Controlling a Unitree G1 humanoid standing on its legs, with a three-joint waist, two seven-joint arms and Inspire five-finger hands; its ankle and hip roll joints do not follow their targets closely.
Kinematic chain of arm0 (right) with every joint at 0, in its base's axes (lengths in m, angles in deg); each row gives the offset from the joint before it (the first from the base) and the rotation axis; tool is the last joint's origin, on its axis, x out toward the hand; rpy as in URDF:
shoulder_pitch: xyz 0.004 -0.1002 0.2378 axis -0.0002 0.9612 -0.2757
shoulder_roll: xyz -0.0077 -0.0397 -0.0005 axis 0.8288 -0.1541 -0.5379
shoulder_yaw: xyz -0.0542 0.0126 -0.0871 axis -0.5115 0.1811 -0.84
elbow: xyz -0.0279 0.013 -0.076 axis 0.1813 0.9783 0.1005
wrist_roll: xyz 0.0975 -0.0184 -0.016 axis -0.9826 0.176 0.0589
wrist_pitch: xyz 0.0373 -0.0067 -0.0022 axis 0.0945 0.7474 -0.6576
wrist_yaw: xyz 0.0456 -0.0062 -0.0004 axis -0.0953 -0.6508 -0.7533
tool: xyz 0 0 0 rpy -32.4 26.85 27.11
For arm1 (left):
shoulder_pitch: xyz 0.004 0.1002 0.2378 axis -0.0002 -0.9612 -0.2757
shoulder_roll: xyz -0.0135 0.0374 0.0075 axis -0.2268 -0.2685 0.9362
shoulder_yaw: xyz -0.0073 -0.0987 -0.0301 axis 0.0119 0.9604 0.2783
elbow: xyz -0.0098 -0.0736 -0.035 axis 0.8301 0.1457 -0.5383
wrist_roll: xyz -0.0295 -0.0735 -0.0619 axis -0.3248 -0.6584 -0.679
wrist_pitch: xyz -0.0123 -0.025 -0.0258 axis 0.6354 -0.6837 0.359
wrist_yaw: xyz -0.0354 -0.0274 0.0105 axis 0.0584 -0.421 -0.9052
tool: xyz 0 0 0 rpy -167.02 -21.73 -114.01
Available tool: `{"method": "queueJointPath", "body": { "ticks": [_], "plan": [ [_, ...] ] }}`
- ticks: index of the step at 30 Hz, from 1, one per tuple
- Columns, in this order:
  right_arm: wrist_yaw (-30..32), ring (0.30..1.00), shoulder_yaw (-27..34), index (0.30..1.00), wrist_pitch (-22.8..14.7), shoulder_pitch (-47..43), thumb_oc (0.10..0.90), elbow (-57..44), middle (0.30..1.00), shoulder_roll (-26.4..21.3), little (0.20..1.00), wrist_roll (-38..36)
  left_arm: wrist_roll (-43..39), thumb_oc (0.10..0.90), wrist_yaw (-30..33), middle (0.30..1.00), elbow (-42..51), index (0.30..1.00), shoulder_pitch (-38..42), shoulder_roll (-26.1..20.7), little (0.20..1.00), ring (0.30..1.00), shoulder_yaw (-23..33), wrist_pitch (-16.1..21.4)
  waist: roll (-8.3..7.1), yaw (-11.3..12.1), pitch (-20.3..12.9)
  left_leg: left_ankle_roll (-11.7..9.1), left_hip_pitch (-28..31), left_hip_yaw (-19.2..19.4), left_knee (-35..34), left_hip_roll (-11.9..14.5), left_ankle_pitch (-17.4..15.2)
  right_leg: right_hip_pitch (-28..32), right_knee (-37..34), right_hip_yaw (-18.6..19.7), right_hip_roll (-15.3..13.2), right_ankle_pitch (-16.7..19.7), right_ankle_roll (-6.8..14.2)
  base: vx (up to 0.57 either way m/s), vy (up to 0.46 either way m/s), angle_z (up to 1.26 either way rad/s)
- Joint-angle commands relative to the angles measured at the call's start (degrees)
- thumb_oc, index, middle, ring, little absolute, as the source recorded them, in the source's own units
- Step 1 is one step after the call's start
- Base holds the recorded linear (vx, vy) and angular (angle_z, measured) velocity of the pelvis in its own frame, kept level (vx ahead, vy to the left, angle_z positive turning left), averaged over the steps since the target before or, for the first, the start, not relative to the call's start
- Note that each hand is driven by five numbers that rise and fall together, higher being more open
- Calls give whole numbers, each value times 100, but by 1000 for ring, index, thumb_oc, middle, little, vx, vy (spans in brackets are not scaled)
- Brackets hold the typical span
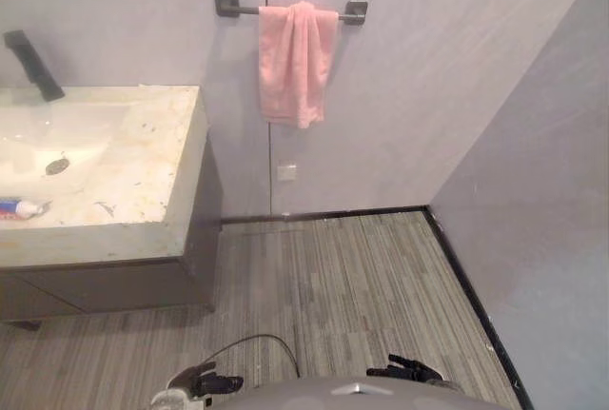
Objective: Organize the bathroom.
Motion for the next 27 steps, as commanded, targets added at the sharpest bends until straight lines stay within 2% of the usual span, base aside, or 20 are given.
{"method": "queueJointPath", "body": {
  "ticks": [1, 3, 4, 5, 7, 8, 9, 10, 12, 14, 15, 16, 17, 19, 21, 22, 24, 26, 27],
  "plan": [
    [71, 900, -41, 900, -367, -356, 800, -664, 900, -386, 900, 273, -307, 800, -142, 900, 535, 900, 520, -58, 900, 900, -209, 331, 636, -184, 381, 120, 98, 694, 259, 99, -576, -1095, 2293, -118, -262, -806, 682, -7, 78, -32],
    [129, 900, -29, 900, -707, -362, 800, -1215, 900, -566, 900, 275, -511, 800, -316, 900, 893, 900, 696, -173, 900, 900, -306, 274, 742, -295, 525, 142, 154, 724, 307, 186, -615, -1605, 3240, 6, -423, -588, 710, 80, 22, -8],
    [244, 900, -7, 900, -932, -350, 800, -1753, 900, -694, 900, 294, -509, 800, -222, 900, 1350, 900, 750, -267, 900, 900, -379, 291, 739, -353, 581, 127, 231, 668, 323, 146, -632, -1616, 3229, 42, -501, -491, 715, 134, -26, 16],
    [261, 900, -6, 900, -960, -351, 800, -1812, 900, -705, 900, 305, -551, 800, -206, 900, 1409, 900, 754, -280, 900, 900, -393, 263, 754, -346, 570, 118, 220, 672, 328, 160, -632, -1608, 3155, 39, -486, -452, 709, 194, -72, 12],
    [436, 900, -19, 900, -1139, -354, 800, -2621, 900, -822, 900, 370, -947, 800, 35, 900, 2195, 900, 741, -390, 900, 900, -400, 251, 748, -343, 547, 64, 273, 615, 316, 94, -633, -1397, 2448, -52, -528, -360, 696, 239, -137, -1],
    [596, 900, -34, 900, -1251, -354, 800, -3417, 900, -911, 900, 607, -1053, 800, 330, 900, 3035, 900, 732, -510, 900, 900, -372, 254, 686, -342, 538, 16, 330, 586, 317, 8, -686, -1161, 1273, -177, -577, -302, 690, 253, -177, -10],
    [611, 900, -39, 900, -1366, -355, 800, -3550, 900, -938, 900, 621, -1160, 800, 363, 900, 3204, 900, 727, -546, 900, 900, -382, 285, 678, -346, 547, 9, 350, 577, 317, -3, -704, -1101, 1049, -213, -576, -267, 697, 310, -237, -29],
    [683, 900, -18, 900, -1471, -406, 800, -4102, 900, -1013, 900, 679, -1335, 800, 614, 900, 3928, 900, 745, -648, 900, 900, -374, 296, 631, -347, 578, 29, 396, 531, 335, -62, -816, -1114, 608, -224, -621, 13, 731, 209, -167, -35],
    [783, 900, -30, 900, -1639, -461, 800, -4418, 900, -1055, 900, 721, -1262, 800, 748, 900, 4418, 900, 784, -728, 900, 900, -371, 433, 600, -344, 628, 85, 459, 487, 370, -88, -961, -1246, 608, -143, -679, 294, 750, 259, -208, -34],
    [957, 900, -56, 900, -2000, -568, 800, -4747, 900, -1137, 900, 849, -1081, 800, 1054, 900, 4975, 900, 861, -805, 900, 900, -413, 626, 621, -337, 662, 125, 513, 443, 417, -71, -1020, -1225, 505, -92, -597, 78, 789, 344, -308, 3],
    [1127, 900, -151, 900, -2123, -767, 800, -5087, 900, -1190, 900, 905, -1195, 800, 1262, 900, 5582, 900, 1021, -822, 900, 900, -530, 508, 620, -274, 614, 161, 457, 421, 623, -44, -1081, -1105, 509, -171, -502, -146, 754, 281, -295, 25],
    [1197, 900, -201, 900, -2191, -838, 800, -5136, 900, -1180, 900, 973, -1062, 800, 1357, 900, 5760, 900, 1056, -820, 900, 900, -552, 522, 621, -245, 592, 157, 440, 422, 674, -46, -1102, -1069, 503, -198, -478, -196, 741, 233, -256, 25],
    [1269, 900, -253, 900, -2187, -916, 800, -5187, 900, -1189, 900, 1023, -1024, 800, 1426, 900, 5894, 900, 1102, -851, 900, 900, -584, 488, 615, -226, 575, 153, 424, 435, 753, -50, -1126, -1042, 501, -208, -460, -231, 728, 248, -243, 33],
    [1599, 900, -530, 900, -2117, -1381, 800, -5470, 900, -1241, 900, 1000, -935, 800, 1990, 900, 6482, 900, 1280, -940, 900, 900, -781, 568, 517, -102, 483, 58, 228, 505, 1420, -88, -1258, -833, 460, -170, -348, -391, 603, 315, -312, 20],
    [1600, 900, -567, 900, -2146, -1467, 800, -5517, 900, -1245, 900, 1011, -901, 800, 2199, 900, 6620, 900, 1293, -958, 900, 900, -778, 608, 488, -56, 459, -7, 109, 515, 1654, -71, -1196, -728, 414, -151, -288, -446, 528, 171, -191, -15],
    [1690, 900, -626, 900, -2150, -1603, 800, -5566, 900, -1293, 900, 1050, -774, 800, 2442, 900, 6828, 900, 1320, -944, 900, 900, -746, 580, 403, 17, 445, -116, -123, 514, 2267, -84, -1049, -560, 294, -155, -226, -480, 403, 195, -240, -9],
    [1768, 900, -695, 900, -2213, -1910, 800, -5714, 900, -1426, 900, 1169, -100, 800, 2873, 900, 7161, 900, 1394, -975, 900, 900, -687, 805, 247, 126, 436, -285, -656, 597, 3315, 35, -863, -295, 123, -198, -142, -565, 161, 220, -249, 6],
    [1929, 900, -694, 900, -2245, -2031, 800, -5744, 900, -1484, 900, 1326, 342, 800, 2916, 900, 7210, 900, 1470, -986, 900, 900, -687, 913, 193, 159, 439, -291, -859, 604, 3577, 113, -913, -213, 102, -292, -119, -595, 94, 179, -128, 3],
    [2023, 900, -663, 900, -2185, -2217, 800, -5816, 900, -1565, 900, 1140, 550, 800, 2962, 900, 7365, 900, 1594, -1030, 900, 900, -767, 853, 160, 206, 451, -258, -834, 643, 3383, 172, -1056, -145, 96, -456, -76, -630, 49, 264, -94, 13]
  ]
}}
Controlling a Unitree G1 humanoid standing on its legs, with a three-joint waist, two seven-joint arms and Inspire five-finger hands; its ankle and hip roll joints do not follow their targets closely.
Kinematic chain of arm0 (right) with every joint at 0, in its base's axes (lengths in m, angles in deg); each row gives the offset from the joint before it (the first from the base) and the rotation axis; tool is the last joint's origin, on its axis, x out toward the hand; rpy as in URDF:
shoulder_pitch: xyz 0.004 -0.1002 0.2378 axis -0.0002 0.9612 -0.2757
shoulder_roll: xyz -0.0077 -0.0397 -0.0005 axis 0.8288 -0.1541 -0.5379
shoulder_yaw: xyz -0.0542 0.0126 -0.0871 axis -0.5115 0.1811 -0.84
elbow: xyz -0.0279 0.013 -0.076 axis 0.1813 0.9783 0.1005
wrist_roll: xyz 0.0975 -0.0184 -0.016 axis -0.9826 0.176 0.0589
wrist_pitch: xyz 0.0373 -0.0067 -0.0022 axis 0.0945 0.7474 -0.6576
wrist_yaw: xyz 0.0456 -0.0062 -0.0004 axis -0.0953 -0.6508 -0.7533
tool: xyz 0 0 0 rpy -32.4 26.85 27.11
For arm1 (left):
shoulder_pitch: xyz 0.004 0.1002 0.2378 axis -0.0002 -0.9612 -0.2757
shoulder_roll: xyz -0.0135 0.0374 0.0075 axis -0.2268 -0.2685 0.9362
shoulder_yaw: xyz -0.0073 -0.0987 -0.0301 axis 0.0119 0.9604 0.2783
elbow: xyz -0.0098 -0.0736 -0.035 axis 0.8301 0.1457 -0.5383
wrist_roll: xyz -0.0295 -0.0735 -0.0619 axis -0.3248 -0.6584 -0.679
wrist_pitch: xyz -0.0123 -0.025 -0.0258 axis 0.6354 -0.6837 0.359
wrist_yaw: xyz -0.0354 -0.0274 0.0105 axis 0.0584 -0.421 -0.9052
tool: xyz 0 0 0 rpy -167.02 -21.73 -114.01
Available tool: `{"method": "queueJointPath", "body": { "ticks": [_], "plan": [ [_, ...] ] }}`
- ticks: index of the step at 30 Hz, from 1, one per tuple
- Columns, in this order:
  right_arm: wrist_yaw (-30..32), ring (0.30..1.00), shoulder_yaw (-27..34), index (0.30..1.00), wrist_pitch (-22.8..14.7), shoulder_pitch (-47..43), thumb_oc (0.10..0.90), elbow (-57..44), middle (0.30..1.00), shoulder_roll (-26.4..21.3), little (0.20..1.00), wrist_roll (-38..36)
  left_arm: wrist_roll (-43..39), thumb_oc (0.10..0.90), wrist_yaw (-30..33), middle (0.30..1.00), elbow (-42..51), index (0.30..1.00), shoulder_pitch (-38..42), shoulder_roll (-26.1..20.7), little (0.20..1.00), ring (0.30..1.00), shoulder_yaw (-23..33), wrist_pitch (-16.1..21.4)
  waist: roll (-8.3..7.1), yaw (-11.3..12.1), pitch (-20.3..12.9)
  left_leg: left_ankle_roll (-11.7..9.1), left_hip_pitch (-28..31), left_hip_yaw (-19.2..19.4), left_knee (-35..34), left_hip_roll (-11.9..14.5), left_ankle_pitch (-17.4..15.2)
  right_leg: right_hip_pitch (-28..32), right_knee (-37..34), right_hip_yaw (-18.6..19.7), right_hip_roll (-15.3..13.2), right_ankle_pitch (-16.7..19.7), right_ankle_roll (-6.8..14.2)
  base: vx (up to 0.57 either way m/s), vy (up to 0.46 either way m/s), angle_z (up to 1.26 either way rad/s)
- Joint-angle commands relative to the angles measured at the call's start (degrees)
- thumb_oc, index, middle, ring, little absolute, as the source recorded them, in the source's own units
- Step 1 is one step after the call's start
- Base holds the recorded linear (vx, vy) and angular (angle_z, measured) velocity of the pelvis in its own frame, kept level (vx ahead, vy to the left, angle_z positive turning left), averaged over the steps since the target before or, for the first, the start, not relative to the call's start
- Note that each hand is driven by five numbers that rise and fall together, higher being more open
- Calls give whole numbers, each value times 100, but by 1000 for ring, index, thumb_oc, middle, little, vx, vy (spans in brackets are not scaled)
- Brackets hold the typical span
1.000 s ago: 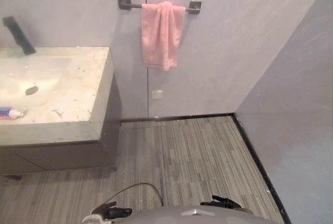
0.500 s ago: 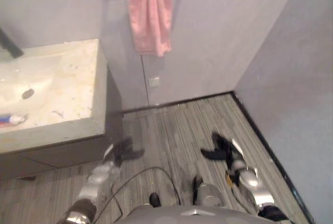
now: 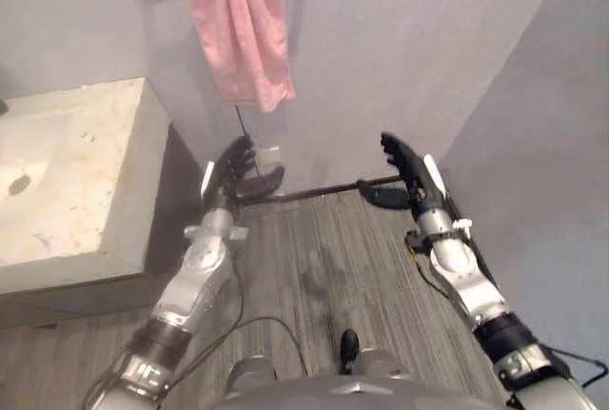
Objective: Organize the bathroom.
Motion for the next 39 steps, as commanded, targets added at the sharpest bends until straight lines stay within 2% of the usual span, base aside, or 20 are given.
{"method": "queueJointPath", "body": {
  "ticks": [1, 3, 4, 5, 6, 8, 10, 14, 17, 19, 20, 23, 24, 26, 29, 30, 32, 33, 35, 39],
  "plan": [
    [512, 900, 146, 900, -808, -877, 800, -520, 900, -12, 900, 388, 1034, 800, 304, 900, 666, 900, 583, -352, 900, 900, -9, 836, -263, 146, -346, 622, 301, 493, -355, -792, -483, -263, 554, -164, -63, -819, 440, 310, -57, 28],
    [677, 900, 190, 900, -818, -1007, 800, -599, 900, -62, 900, 406, 1086, 800, 438, 900, 689, 900, 703, -374, 900, 900, -133, 770, -175, 133, -343, 630, 595, 549, -1477, -848, -352, -181, 495, -266, 58, -836, 516, 281, 11, 45],
    [700, 900, 201, 900, -815, -1009, 800, -623, 900, -61, 900, 425, 1135, 800, 467, 900, 692, 900, 708, -375, 900, 900, -140, 778, -173, 129, -337, 623, 634, 562, -1613, -856, -307, -153, 468, -261, 65, -833, 528, 265, 24, 52],
    [788, 900, 223, 900, -847, -1013, 800, -682, 900, -62, 900, 548, 1079, 800, 515, 900, 719, 900, 720, -419, 900, 900, -154, 782, -125, 125, -342, 554, 633, 596, -2233, -807, -27, -37, 299, -246, 154, -826, 562, 299, 16, 49],
    [884, 900, 222, 900, -837, -1029, 800, -791, 900, -49, 900, 583, 1024, 800, 621, 900, 697, 900, 729, -397, 900, 900, -172, 758, -91, 152, -324, 408, 478, 598, -2772, -610, 543, 159, 102, -196, 256, -841, 581, 312, 14, 41],
    [1017, 900, 251, 900, -835, -1005, 800, -909, 900, -46, 900, 646, 1105, 800, 616, 900, 653, 900, 755, -368, 900, 900, -211, 872, -84, 183, -301, 316, 293, 518, -3094, -413, 1031, 295, 34, -224, 306, -887, 574, 256, -4, 37],
    [1151, 900, 250, 900, -842, -1059, 800, -957, 900, -56, 900, 680, 1188, 800, 614, 900, 615, 900, 826, -320, 900, 900, -293, 936, -61, 233, -265, 264, 29, 351, -3182, -249, 1337, 348, 143, -330, 334, -1041, 536, 270, 24, 29],
    [1362, 900, 189, 900, -847, -1410, 800, -772, 900, -64, 900, 795, 1347, 800, 700, 900, 592, 900, 893, -343, 900, 900, -360, 950, 2, 277, -274, 326, 59, 320, -3121, -224, 1194, 240, 638, -432, 334, -1325, 464, 305, 133, 18],
    [1523, 900, 314, 900, -677, -1411, 800, -896, 900, -81, 900, 576, 1225, 800, 661, 900, 626, 900, 854, -440, 900, 900, -315, 702, 82, 267, -381, 423, 265, 265, -3177, -343, 1014, 69, 1370, -408, 226, -1645, 575, 397, 209, -11],
    [1605, 900, 404, 900, -579, -1356, 800, -998, 900, -137, 900, 545, 1179, 800, 583, 900, 558, 900, 811, -452, 900, 900, -269, 726, 150, 214, -390, 514, 439, 261, -3250, -348, 952, -218, 2234, -330, 40, -1490, 759, 366, 244, -8],
    [1688, 900, 511, 900, -532, -1277, 800, -1073, 900, -144, 900, 620, 1164, 800, 508, 900, 548, 900, 777, -468, 900, 900, -234, 745, 206, 179, -396, 599, 544, 281, -3277, -371, 901, -528, 3108, -227, -146, -1456, 923, 308, 219, -11],
    [1699, 900, 705, 900, -601, -1015, 800, -1162, 900, -85, 900, 519, 1241, 800, 497, 900, 522, 900, 797, -484, 900, 900, -258, 659, 294, 95, -370, 704, 724, 290, -3317, -408, 797, -1145, 4611, 112, -371, -1151, 1190, 348, 163, -2],
    [1642, 900, 717, 900, -634, -978, 800, -1129, 900, -50, 900, 544, 1245, 800, 535, 900, 493, 900, 820, -475, 900, 900, -255, 625, 307, 95, -376, 717, 763, 248, -3329, -445, 761, -1238, 4686, 142, -413, -1068, 1171, 343, 90, 14],
    [1600, 900, 656, 900, -594, -1025, 800, -1075, 900, 37, 900, 696, 1278, 800, 631, 900, 446, 900, 860, -464, 900, 900, -236, 581, 308, 116, -406, 703, 821, 204, -3364, -515, 749, -1216, 4226, 43, -488, -1029, 1121, 305, 21, 10],
    [1482, 900, 495, 900, -416, -1264, 800, -1071, 900, 140, 900, 569, 1385, 800, 824, 900, 398, 900, 914, -445, 900, 900, -167, 561, 160, 156, -483, 596, 900, 281, -3415, -670, 757, -698, 1825, -408, -331, -1091, 946, 347, -77, -5],
    [1431, 900, 481, 900, -425, -1296, 800, -1071, 900, 126, 900, 525, 1456, 800, 874, 900, 403, 900, 921, -437, 900, 900, -136, 568, 53, 147, -500, 536, 945, 301, -3426, -751, 656, -404, 575, -552, -172, -730, 928, 326, -144, -29],
    [1331, 900, 418, 900, -498, -1387, 800, -1012, 900, 36, 900, 335, 1469, 800, 981, 900, 491, 900, 934, -433, 900, 900, -118, 499, -75, 128, -467, 547, 1037, 381, -3426, -880, 421, -594, -165, -572, -273, -24, 1143, 338, -121, -29],
    [1326, 900, 369, 900, -493, -1513, 800, -977, 900, 18, 900, 251, 1526, 800, 1063, 900, 531, 900, 935, -432, 900, 900, -114, 467, -100, 100, -389, 606, 1130, 453, -3426, -910, 287, -860, -201, -527, -377, 277, 1252, 350, -109, 9],
    [1313, 900, 342, 900, -436, -1662, 800, -923, 900, 64, 900, 206, 1512, 800, 1115, 900, 534, 900, 957, -439, 900, 900, -135, 448, -99, 91, -271, 704, 1293, 498, -3414, -938, 88, -1223, -10, -506, -553, 496, 1296, 349, -117, 14],
    [1473, 900, 419, 900, -241, -1854, 800, -750, 900, 189, 900, 171, 1333, 800, 792, 900, 372, 900, 1078, -431, 900, 900, -237, 481, -86, 38, -245, 818, 1298, 511, -2856, -1083, -283, -1386, 463, -293, -428, 192, 1170, 403, -181, 23]
  ]
}}
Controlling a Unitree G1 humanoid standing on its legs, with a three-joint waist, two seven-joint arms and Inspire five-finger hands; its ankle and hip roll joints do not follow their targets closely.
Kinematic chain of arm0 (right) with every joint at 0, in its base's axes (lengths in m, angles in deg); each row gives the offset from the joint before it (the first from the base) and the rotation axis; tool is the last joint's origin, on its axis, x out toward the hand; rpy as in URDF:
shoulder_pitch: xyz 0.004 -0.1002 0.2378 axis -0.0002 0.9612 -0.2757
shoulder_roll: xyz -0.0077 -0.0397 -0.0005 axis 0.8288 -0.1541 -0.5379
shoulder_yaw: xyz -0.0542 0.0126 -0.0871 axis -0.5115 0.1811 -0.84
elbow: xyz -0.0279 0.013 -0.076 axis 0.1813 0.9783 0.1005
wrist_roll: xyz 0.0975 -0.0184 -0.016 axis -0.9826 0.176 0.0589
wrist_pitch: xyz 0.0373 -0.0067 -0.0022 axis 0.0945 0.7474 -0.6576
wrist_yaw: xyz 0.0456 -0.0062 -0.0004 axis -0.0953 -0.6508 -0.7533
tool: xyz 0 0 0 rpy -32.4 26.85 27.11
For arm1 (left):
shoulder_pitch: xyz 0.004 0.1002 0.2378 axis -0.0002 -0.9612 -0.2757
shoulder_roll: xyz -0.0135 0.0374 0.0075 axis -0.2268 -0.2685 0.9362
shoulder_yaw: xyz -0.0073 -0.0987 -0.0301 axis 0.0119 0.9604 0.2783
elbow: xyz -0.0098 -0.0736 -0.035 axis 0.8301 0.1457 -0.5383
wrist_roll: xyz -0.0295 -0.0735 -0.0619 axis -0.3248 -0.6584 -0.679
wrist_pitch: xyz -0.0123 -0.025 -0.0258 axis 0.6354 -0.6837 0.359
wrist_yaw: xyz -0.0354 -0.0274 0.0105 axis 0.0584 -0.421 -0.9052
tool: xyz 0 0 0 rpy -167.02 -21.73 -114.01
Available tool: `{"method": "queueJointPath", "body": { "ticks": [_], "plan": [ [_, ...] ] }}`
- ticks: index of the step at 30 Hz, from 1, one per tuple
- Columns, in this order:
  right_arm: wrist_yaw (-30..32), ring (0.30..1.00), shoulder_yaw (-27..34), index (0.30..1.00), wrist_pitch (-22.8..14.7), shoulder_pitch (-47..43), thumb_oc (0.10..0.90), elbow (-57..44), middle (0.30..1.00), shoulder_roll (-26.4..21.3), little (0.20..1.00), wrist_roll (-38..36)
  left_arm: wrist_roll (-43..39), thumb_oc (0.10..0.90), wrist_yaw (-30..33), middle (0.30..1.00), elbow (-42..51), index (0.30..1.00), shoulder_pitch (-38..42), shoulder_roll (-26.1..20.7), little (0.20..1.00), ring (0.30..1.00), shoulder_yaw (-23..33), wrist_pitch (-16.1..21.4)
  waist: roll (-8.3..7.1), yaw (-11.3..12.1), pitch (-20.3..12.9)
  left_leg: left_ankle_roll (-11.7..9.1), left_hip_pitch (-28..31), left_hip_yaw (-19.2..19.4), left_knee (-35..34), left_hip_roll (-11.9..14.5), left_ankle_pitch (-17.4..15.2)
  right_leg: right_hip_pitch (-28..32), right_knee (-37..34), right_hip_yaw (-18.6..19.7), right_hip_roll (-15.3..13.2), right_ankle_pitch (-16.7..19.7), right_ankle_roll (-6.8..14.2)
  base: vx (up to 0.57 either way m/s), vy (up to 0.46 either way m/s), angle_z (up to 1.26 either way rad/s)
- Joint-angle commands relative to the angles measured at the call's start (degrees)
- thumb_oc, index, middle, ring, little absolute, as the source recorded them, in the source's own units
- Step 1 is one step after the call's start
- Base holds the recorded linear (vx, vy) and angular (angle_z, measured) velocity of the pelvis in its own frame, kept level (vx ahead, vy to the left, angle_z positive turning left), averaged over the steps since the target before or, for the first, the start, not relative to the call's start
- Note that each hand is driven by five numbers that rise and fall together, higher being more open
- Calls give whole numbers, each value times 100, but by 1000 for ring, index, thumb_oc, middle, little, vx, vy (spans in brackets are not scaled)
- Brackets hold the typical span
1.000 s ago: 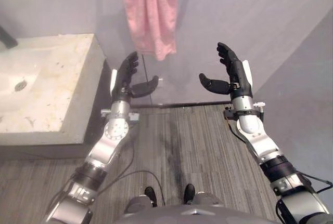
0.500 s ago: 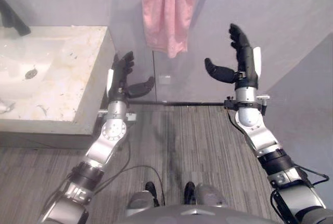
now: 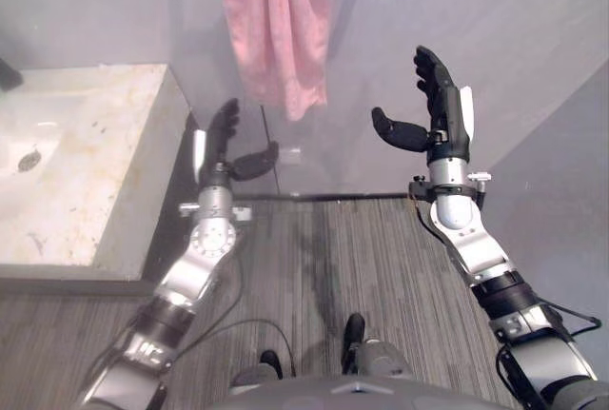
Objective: Organize the bathroom.
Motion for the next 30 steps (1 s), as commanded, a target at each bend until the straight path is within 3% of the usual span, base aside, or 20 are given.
{"method": "queueJointPath", "body": {
  "ticks": [1, 2, 4, 7, 9, 11, 13, 14, 16, 22, 23, 27, 30],
  "plan": [
    [151, 900, 221, 900, -365, -960, 800, -448, 900, 236, 900, 21, 251, 800, -12, 900, 474, 900, 495, -415, 900, 900, 54, 489, -145, 88, -374, 263, -281, 124, 691, -697, -822, -855, -97, 353, -12, -174, 811, 403, -152, 39],
    [-22, 900, 247, 900, -271, -915, 800, -490, 900, 203, 900, -66, 228, 800, -84, 900, 544, 900, 406, -448, 900, 900, 121, 418, -167, 70, -411, 124, -426, 224, 1296, -702, -808, -708, -74, 390, 101, -302, 681, 395, -163, 43],
    [-159, 900, 184, 900, -179, -898, 800, -546, 900, 144, 900, -64, 156, 800, -149, 900, 704, 900, 273, -498, 900, 900, 254, 358, -241, 129, -408, -253, -924, 215, 2657, -651, -342, -368, -206, 468, 279, -437, 432, 384, -169, 32],
    [-251, 900, 77, 900, -156, -873, 800, -516, 900, 137, 900, -163, 87, 800, -236, 900, 796, 900, 164, -522, 900, 900, 399, 339, -265, 238, -363, -327, -1329, 217, 3050, -456, -284, -48, -216, 374, 355, -654, 264, 274, -62, 10],
    [-314, 900, 33, 900, -194, -880, 800, -430, 900, 168, 900, -240, 78, 800, -293, 900, 735, 900, 150, -517, 900, 900, 455, 395, -290, 279, -388, -205, -1272, 275, 2705, -315, -479, 94, -245, 313, 358, -753, 241, 225, 37, 13],
    [-437, 900, 49, 900, -292, -802, 800, -396, 900, 164, 900, -222, 84, 800, -344, 900, 681, 900, 142, -538, 900, 900, 486, 471, -234, 273, -460, -89, -1035, 250, 1413, -138, -436, 255, -392, 328, 420, -790, 286, 292, 109, 7],
    [-515, 900, 126, 900, -346, -616, 800, -512, 900, 148, 900, -212, 28, 800, -376, 900, 693, 900, 107, -570, 900, 900, 483, 504, -183, 256, -499, -157, -927, 65, 562, 62, -36, 367, -539, 421, 477, -830, 329, 309, 103, 2],
    [-523, 900, 170, 900, -341, -508, 800, -605, 900, 132, 900, -198, 2, 800, -395, 900, 697, 900, 83, -580, 900, 900, 475, 525, -159, 268, -502, -268, -997, -106, 196, 295, 347, 450, -626, 470, 500, -869, 345, 326, 84, -9],
    [-570, 900, 234, 900, -358, -418, 800, -657, 900, 94, 900, -225, 54, 800, -434, 900, 653, 900, 18, -540, 900, 900, 436, 621, -135, 297, -467, -396, -1327, -309, -25, 573, 813, 571, -617, 482, 538, -1057, 361, 371, 103, -2],
    [-709, 900, 258, 900, -400, -494, 800, -471, 900, 67, 900, -336, 54, 800, -437, 900, 740, 900, -171, -614, 900, 900, 539, 716, -64, 368, -450, -274, -1320, -441, 327, 395, 520, 452, 144, 441, 449, -1523, 315, 372, 200, -12],
    [-682, 900, 264, 900, -250, -483, 800, -580, 900, 36, 900, -536, -147, 800, -561, 900, 734, 900, -96, -653, 900, 900, 522, 589, -57, 394, -453, -227, -1391, -482, 516, 248, 370, 388, 485, 431, 348, -1663, 404, 378, 224, -37],
    [-716, 900, 198, 900, -365, -553, 800, -442, 900, 129, 900, -549, -235, 800, -659, 900, 590, 900, 103, -643, 900, 900, 381, 561, -76, 375, -418, -59, -1260, -411, 647, 100, 107, 112, 1165, 526, 114, -1740, 567, 312, 184, -14],
    [-827, 900, 182, 900, -406, -442, 800, -518, 900, 222, 900, -761, -326, 800, -625, 900, 578, 900, 196, -627, 900, 900, 325, 404, -75, 310, -431, 21, -1170, -268, 658, 18, 15, 180, 1240, 624, 34, -1733, 694, 202, 105, -14]
  ]
}}
